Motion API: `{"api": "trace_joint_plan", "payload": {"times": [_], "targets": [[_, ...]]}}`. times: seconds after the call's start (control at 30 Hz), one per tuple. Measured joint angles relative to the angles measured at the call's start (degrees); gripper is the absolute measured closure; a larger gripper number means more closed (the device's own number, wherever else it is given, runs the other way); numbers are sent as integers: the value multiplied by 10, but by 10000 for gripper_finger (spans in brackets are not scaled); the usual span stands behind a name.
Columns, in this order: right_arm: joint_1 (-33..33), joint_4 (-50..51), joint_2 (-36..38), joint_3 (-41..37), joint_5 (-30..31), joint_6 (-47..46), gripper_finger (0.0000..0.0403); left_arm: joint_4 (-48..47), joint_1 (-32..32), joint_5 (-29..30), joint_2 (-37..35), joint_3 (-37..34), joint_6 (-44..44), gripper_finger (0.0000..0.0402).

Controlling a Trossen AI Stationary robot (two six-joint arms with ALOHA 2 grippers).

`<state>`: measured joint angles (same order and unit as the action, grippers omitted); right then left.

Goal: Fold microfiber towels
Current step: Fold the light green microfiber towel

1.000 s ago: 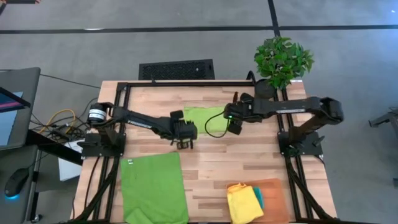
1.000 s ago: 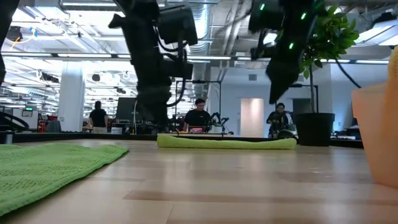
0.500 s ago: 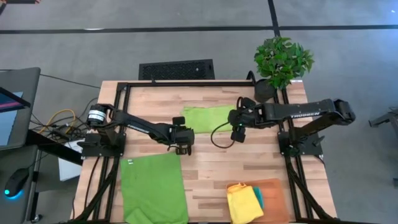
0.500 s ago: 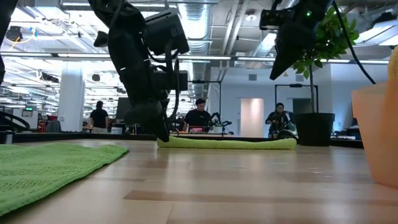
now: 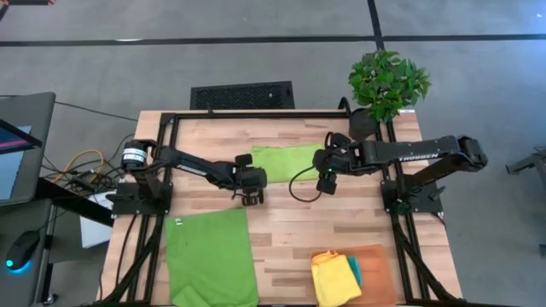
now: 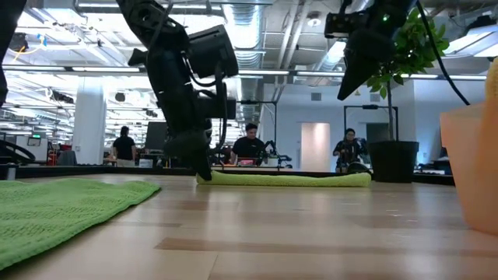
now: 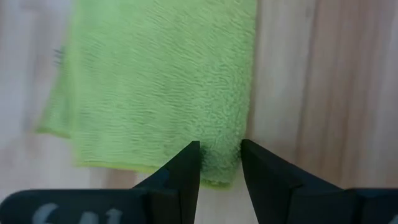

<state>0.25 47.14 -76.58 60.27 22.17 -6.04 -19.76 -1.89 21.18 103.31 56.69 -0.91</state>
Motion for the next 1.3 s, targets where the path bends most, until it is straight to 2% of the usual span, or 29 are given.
{"api": "trace_joint_plan", "payload": {"times": [0.33,0.47,0.73,0.83,0.93,1.1,1.3], "targets": [[0,1,0,0,0,0,187,1,-27,-34,3,0,1,290],[0,4,0,0,0,0,187,11,-27,-29,23,3,1,291],[0,7,0,0,2,0,187,13,-20,-14,19,2,12,291],[0,7,0,0,2,0,187,7,-18,-10,19,3,-19,292],[0,7,0,0,2,0,187,0,-18,8,19,4,-15,311],[0,17,0,0,2,0,187,-19,-20,36,22,33,-51,389],[0,42,10,0,4,0,187,-18,-18,36,21,91,-132,399]]}}
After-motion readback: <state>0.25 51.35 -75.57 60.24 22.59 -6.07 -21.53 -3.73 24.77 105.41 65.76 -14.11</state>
